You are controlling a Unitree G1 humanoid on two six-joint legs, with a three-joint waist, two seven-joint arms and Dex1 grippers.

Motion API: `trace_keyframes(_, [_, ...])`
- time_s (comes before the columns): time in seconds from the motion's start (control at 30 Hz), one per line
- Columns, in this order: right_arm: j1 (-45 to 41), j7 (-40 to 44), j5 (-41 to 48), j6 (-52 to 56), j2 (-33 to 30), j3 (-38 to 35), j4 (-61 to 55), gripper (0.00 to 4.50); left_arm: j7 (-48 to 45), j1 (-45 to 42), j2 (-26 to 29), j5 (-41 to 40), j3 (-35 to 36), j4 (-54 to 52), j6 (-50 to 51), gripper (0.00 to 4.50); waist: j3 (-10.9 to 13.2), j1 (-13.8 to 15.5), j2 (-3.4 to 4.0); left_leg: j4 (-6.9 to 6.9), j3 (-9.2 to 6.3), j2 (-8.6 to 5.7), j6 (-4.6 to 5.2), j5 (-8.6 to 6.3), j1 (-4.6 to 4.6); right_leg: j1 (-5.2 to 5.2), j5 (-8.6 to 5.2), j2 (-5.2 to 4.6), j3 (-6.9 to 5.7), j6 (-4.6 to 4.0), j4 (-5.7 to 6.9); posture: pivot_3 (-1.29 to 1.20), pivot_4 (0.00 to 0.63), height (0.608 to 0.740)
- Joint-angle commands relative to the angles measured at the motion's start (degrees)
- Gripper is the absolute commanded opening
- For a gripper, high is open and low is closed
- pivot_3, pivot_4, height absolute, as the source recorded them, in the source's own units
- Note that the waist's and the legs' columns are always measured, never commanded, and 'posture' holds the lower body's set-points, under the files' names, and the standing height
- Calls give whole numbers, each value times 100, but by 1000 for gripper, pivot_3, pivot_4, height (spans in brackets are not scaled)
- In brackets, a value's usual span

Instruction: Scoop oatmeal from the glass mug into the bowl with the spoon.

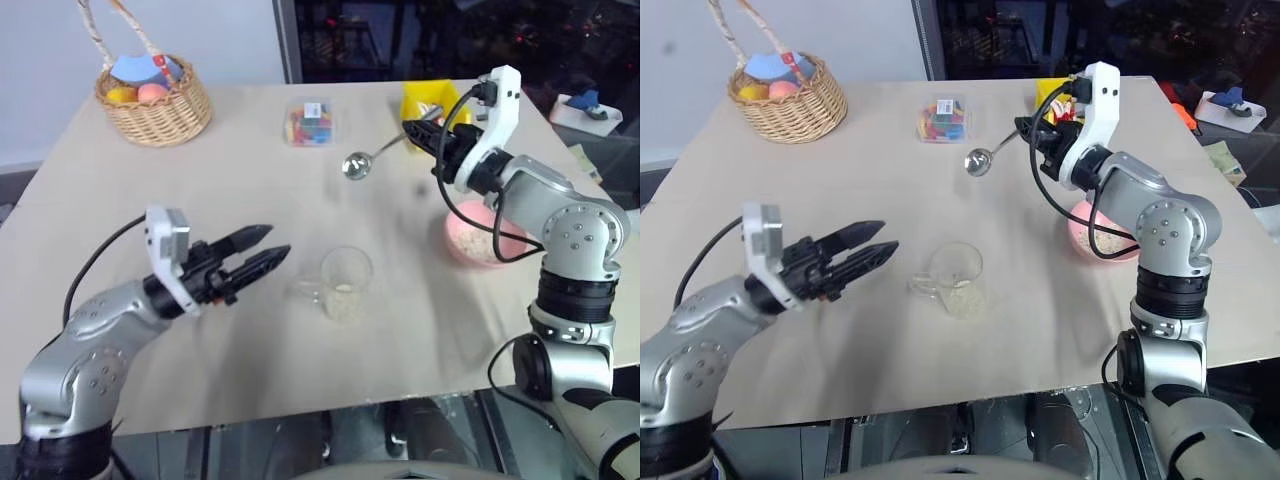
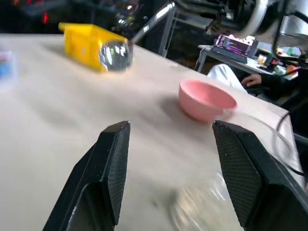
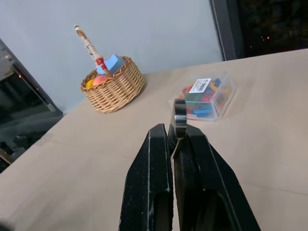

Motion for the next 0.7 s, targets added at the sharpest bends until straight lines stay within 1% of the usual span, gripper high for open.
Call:
trace_keyframes(0.03, [-79, 137, -36, -220, -26, -123, -19, 0, -272, 597, 53, 304, -8, -507, -351, 2889, 3, 7, 7, 0, 1, -1, 0, 0, 2, 2, 0, -1, 1, 0, 0, 0, 150, 740])
trace_keyframes(0.2, [-105, 174, -76, -235, 16, -79, -25, 0, -582, 1120, -61, 1399, -668, -466, -1314, 2889, 9, 36, 19, 0, 4, -8, 0, 0, 1, 0, -6, 0, 2, -11, 0, 0, 150, 740])
trace_keyframes(0.43, [-19, 91, -21, -111, -37, -129, -263, 0, -74, 753, -701, 2307, -1400, 37, -2035, 2889, 17, 93, 31, -1, 8, -9, 1, -1, 0, -1, -3, 1, 5, -8, -3, 0, 150, 740])
trace_keyframes(0.53, [1, 48, -11, -69, -68, -163, -330, 0, 125, 604, -935, 2557, -1589, 250, -2195, 2119, 18, 95, 34, -1, 9, -9, 4, -2, -2, -1, 0, 0, 8, -2, -5, 0, 150, 740])
trace_keyframes(0.57, [4, 39, -9, -55, -79, -170, -349, 0, 181, 560, -985, 2675, -1642, 347, -2271, 1760, 18, 95, 34, -1, 9, -8, 4, -3, -2, -1, 0, 0, 8, -2, -6, 0, 150, 740])
trace_keyframes(0.6, [9, 32, -9, -44, -95, -175, -367, 0, 220, 513, -1047, 2749, -1694, 440, -2347, 1229, 18, 95, 34, -1, 9, -9, 5, -3, -2, -2, 0, 1, 8, -2, -7, 0, 150, 740])
trace_keyframes(0.67, [17, 21, -7, -30, -122, -182, -391, 0, 296, 435, -1155, 2906, -1794, 603, -2518, 321, 20, 94, 37, -1, 9, -9, 8, -5, -2, -2, 0, 3, 7, -2, -7, 0, 150, 740])
trace_keyframes(0.7, [19, 14, -10, -26, -136, -178, -400, 0, 329, 410, -1211, 2968, -1844, 683, -2596, 30, 20, 95, 37, -1, 9, -9, 15, -9, -3, -2, 0, 3, 7, -2, -7, 0, 150, 740])
